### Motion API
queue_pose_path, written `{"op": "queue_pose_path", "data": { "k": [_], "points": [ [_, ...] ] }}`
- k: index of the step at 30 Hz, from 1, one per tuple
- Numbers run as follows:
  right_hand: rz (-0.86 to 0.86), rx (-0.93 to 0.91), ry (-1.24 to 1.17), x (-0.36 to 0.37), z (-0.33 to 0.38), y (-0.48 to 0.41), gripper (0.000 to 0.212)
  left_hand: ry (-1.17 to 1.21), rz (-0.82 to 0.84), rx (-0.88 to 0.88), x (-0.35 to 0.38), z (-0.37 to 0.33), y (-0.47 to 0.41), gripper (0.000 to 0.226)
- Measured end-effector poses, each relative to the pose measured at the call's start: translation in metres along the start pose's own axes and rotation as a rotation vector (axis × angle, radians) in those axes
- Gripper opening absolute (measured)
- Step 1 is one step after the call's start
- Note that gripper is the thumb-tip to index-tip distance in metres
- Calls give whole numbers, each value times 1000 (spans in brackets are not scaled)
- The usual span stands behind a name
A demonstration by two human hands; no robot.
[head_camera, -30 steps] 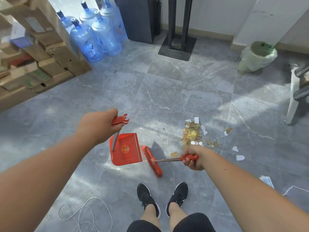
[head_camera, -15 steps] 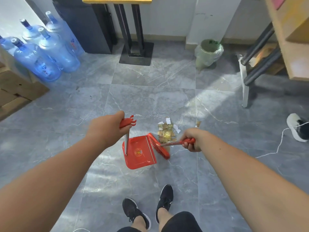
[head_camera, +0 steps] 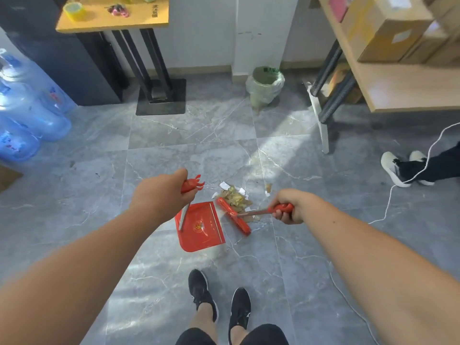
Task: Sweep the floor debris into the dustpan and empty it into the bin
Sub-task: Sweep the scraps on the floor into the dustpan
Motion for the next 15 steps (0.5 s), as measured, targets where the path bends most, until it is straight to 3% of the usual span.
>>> {"op": "queue_pose_path", "data": {
  "k": [9, 15],
  "points": [
    [63, -45, -239, -25, 22, 65, 16, -23, -25, 154, -59, -8, -64, 35],
    [-13, -84, -409, -45, 6, 65, 19, -57, -46, 313, -64, -49, -96, 34]
  ]
}}
Point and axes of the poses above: each hand's wrist, its own y-axis away from the middle knuckle, its own x-axis out of the palm, z = x × y, the point moved 5 cm from there along -y, towards the middle knuckle, and after that the axes turned 12 degrees about x, right-handed, at the moved point
